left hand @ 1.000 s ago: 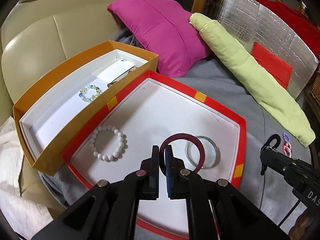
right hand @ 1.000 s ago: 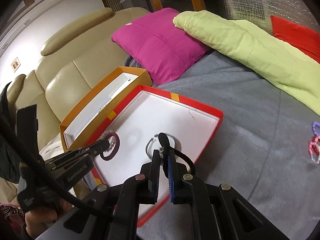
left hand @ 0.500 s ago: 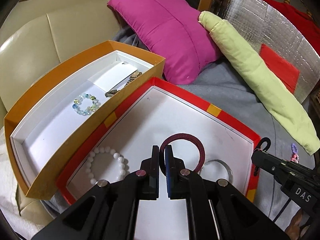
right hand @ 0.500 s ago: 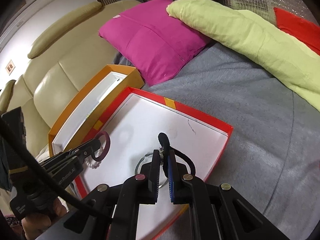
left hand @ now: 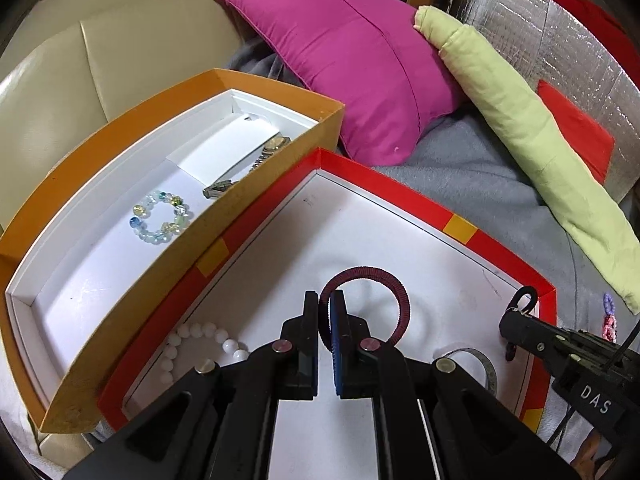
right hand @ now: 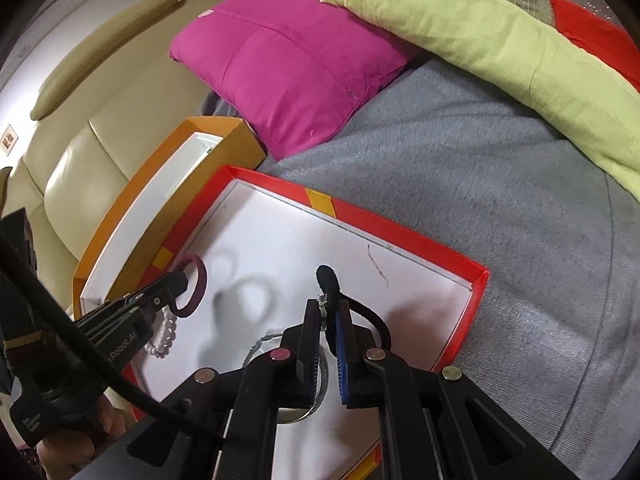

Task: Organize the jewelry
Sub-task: 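Open the left tool dropping the red bangle while the right tool releases the hair tie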

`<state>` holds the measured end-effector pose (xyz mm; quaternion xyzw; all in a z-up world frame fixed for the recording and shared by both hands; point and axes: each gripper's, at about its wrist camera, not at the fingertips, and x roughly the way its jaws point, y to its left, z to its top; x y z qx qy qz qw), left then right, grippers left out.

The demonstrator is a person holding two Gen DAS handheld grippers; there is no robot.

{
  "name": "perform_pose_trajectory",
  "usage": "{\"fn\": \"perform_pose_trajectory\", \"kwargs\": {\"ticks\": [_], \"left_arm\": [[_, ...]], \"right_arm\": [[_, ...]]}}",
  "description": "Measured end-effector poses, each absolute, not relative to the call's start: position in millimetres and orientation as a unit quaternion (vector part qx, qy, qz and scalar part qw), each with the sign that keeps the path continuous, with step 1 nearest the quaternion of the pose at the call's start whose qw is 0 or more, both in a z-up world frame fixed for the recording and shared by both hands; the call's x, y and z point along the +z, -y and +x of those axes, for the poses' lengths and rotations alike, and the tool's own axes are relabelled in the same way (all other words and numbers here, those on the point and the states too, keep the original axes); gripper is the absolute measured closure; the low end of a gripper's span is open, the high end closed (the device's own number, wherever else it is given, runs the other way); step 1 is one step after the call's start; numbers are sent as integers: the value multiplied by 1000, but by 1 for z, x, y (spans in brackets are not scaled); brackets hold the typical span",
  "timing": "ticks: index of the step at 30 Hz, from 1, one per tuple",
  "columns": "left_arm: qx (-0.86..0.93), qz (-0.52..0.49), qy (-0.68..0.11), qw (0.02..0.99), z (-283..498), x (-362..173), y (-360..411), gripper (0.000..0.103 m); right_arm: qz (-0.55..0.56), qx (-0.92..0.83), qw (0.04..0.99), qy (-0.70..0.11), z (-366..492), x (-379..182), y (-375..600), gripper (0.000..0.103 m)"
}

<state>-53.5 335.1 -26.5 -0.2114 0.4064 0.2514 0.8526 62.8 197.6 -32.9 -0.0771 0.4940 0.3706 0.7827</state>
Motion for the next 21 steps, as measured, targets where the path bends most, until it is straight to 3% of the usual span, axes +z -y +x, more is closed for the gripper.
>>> {"fn": "perform_pose_trajectory", "kwargs": {"ticks": [11,13,15,16,17,19,21], "left_arm": [[254,-214,-416,846,-45,-36,-343,97],[257,-218,-417,844,-44,-36,-345,93],[259,-222,-413,845,-45,-34,-348,80],[262,-221,-409,846,-47,-31,-348,73],[265,-220,-404,847,-49,-28,-347,58],[277,-216,-387,853,-56,-19,-345,51],[283,-212,-379,855,-62,-12,-342,48]], "right_arm": [[-79,366,777,-505,68,-40,-201,92],[-82,369,775,-507,67,-40,-203,92],[-82,368,777,-504,66,-39,-202,84],[-80,368,779,-501,66,-37,-201,72],[-77,368,782,-498,65,-35,-199,54],[-72,370,791,-481,62,-27,-193,31],[-69,371,797,-473,60,-20,-186,31]]}}
